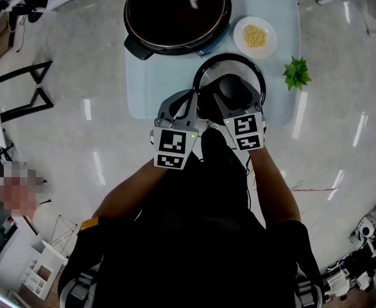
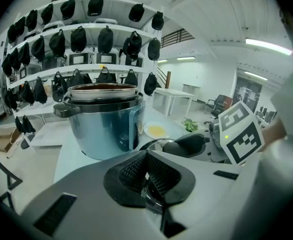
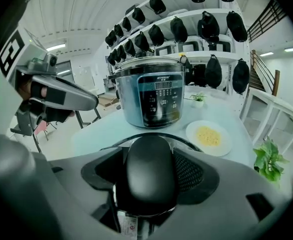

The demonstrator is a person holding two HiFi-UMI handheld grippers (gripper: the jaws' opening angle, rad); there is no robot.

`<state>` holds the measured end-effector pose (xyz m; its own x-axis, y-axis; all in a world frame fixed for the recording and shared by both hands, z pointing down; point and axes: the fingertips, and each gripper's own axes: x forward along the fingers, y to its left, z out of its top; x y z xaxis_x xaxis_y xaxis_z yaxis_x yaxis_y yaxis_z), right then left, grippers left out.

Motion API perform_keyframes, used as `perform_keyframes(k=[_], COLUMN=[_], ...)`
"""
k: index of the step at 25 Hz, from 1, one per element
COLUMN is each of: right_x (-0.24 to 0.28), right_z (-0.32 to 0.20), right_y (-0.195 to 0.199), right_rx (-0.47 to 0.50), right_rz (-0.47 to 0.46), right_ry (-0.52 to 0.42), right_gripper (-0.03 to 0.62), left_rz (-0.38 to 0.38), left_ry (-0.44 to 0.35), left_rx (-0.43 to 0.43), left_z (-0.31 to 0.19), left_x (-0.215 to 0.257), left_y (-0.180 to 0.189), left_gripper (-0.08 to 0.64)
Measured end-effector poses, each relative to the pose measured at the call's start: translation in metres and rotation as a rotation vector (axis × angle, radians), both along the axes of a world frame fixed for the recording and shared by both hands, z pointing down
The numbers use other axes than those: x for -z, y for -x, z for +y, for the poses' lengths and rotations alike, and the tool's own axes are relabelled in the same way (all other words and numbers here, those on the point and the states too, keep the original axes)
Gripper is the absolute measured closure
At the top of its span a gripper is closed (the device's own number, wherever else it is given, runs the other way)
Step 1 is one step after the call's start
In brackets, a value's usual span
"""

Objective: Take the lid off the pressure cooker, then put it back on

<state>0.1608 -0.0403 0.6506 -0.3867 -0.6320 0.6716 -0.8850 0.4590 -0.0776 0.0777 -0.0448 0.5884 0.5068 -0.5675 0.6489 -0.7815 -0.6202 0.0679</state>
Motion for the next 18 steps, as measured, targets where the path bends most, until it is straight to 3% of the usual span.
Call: perform_keyframes(k=[12, 18], right_x=[-0.01, -0.011], right_z=[-0.001, -0.001], right_y=[-0.004, -0.006], right_rx=[-0.031, -0.055], right_rz=[0.022, 0.035], right_ry=[-0.058, -0.022], right_gripper=[0.29, 0.301], left_rz=[-0.011, -0.005], left_ry=[0.001, -0.017], left_rx=[-0.002, 0.003], left_z=[-0.003, -0.003], left_x=[-0.001, 0.009], left_y=[0.005, 0.007], left_gripper=[0.553, 0.552])
